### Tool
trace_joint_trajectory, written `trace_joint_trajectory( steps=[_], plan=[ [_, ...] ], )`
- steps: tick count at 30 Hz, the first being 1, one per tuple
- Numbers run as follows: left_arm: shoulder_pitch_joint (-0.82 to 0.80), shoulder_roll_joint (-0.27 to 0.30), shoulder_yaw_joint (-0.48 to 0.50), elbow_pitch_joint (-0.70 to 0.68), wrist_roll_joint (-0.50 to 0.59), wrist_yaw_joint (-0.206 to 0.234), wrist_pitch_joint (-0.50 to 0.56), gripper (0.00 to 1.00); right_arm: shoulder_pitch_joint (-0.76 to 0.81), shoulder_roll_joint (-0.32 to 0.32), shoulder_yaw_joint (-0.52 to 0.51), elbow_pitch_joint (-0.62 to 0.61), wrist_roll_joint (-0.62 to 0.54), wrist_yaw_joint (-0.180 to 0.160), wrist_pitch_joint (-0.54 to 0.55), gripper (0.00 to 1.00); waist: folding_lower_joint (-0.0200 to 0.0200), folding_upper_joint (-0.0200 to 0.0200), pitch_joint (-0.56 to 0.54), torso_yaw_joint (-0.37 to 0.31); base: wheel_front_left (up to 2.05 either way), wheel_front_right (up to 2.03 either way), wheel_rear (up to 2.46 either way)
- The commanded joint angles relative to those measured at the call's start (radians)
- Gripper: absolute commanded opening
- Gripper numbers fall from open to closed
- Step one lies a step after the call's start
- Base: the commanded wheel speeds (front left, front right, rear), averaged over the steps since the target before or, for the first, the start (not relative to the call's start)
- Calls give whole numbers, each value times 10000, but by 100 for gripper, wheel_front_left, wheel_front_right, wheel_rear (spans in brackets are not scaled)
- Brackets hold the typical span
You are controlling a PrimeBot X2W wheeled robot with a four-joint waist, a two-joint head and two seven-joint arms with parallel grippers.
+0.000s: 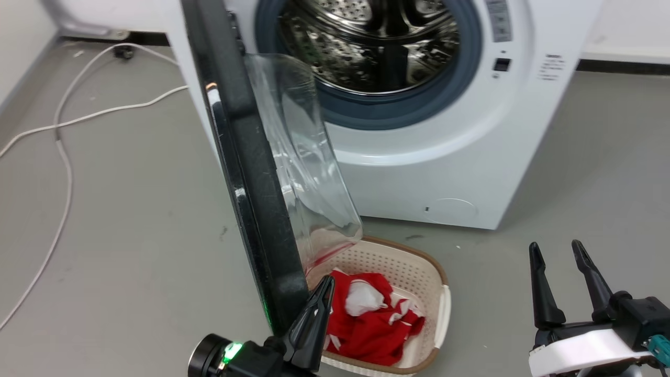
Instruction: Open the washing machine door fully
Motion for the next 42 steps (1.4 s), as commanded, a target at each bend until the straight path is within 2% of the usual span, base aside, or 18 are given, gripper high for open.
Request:
trace_joint_trajectory(
  steps=[1,12,18,25,31,42],
  plan=[
    [263,141,147,-133,-51,193,30,0,62,26,-16,-91,-58,-7,19,100,0,0,-34,677,0,0,0],
    [928,510,574,-588,-55,650,57,0,65,22,-75,-223,-68,-7,57,100,0,0,7,2205,0,0,0],
    [703,744,1144,-410,-203,872,-22,0,-82,22,-1,-246,-17,-7,89,100,0,0,126,2644,0,0,0],
    [287,1193,2578,270,-738,1189,-339,0,-198,22,60,-258,-39,-7,125,100,0,0,253,2564,0,0,0],
    [95,1618,3820,1014,-1338,1391,-467,0,-278,22,93,-261,-67,-7,153,100,0,0,409,2233,0,0,0],
    [-856,2358,5677,3050,-2316,1068,-652,0,-489,22,134,-403,-162,-7,239,100,0,0,854,1660,0,0,0]
  ],
)
